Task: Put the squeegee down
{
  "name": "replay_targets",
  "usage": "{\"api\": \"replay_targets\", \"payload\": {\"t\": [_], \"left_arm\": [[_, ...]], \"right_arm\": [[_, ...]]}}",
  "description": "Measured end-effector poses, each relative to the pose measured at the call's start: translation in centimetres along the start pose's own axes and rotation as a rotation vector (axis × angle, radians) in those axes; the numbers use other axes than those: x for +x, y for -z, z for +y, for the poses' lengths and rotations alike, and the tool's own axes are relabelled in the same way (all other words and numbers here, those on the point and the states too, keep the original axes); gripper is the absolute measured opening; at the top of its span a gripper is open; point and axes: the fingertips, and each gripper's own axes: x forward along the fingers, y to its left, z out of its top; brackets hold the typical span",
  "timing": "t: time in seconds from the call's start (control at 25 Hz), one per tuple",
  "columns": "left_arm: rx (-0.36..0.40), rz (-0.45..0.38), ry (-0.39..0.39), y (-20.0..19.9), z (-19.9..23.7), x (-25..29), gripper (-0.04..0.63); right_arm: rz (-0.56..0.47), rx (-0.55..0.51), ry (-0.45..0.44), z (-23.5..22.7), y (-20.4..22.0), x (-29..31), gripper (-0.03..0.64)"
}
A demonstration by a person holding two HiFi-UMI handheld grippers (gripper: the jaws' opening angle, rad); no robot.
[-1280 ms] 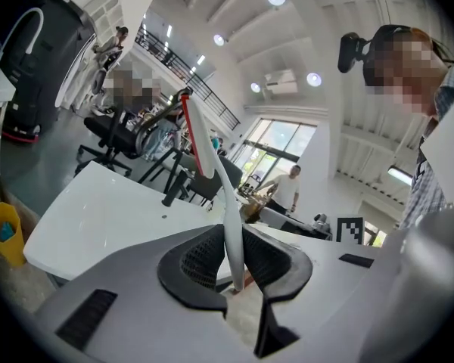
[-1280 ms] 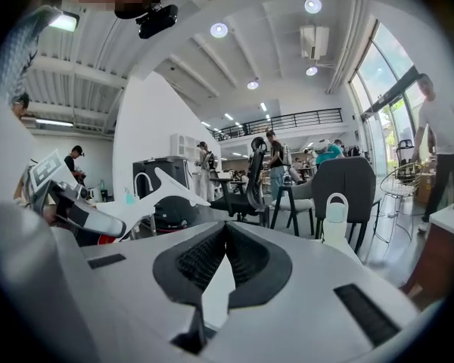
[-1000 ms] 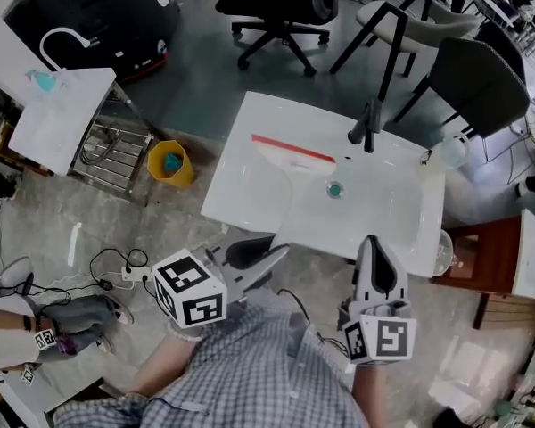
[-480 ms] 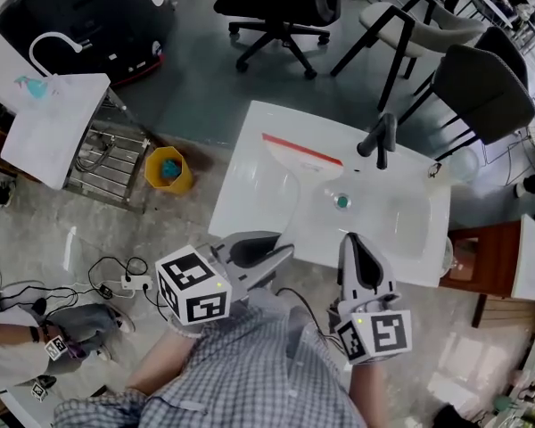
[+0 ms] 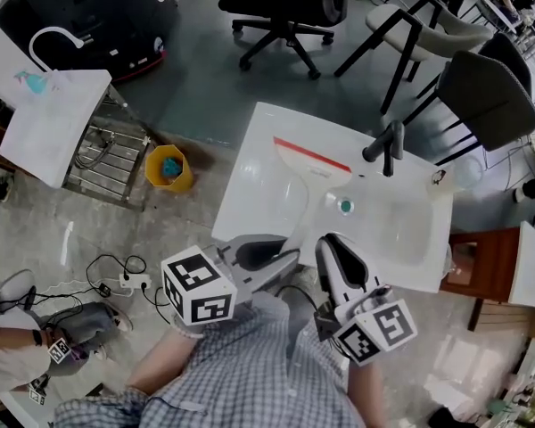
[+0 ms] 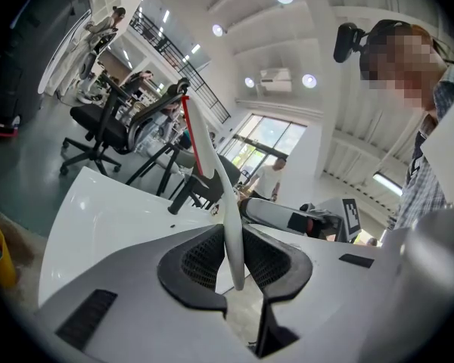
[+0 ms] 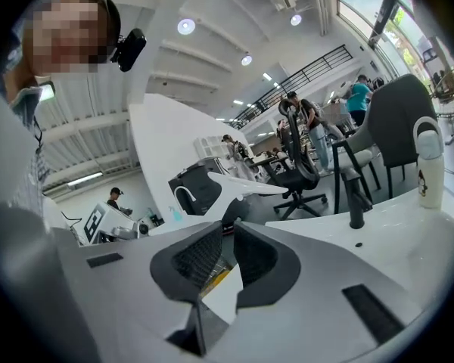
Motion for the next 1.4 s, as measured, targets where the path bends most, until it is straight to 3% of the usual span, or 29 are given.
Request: {"api": "replay_targets", "payload": {"t": [0.16,0.52,0.8,1.08,1.4], "left_arm": [[-0.008,-0.001,0.001,0.1,0.2,0.3,0.071],[-0.047,-0.002,0.002,0.3,0.5,1.2,0.071],[-0.081,-0.016,0.047,0.2,0.6,2.1,0.071],[-0.1,0.005,0.029,0.8,1.6,2.6,0.072],[-0.109,0.042,-0.004,1.4,3.5,3.1,0.074]], "right_arm": [[0.002,0.107,-0.105,0.4,-0.2,0.8,0.048],[0.063,0.183,-0.224,-0.1,-0.3,2.1,0.106],[0.122,0.252,-0.3,-0.6,0.8,2.9,0.107],[0.166,0.312,-0.354,-1.4,1.6,3.5,0.083],[0.203,0.401,-0.357,-2.7,2.7,4.9,0.06]]}}
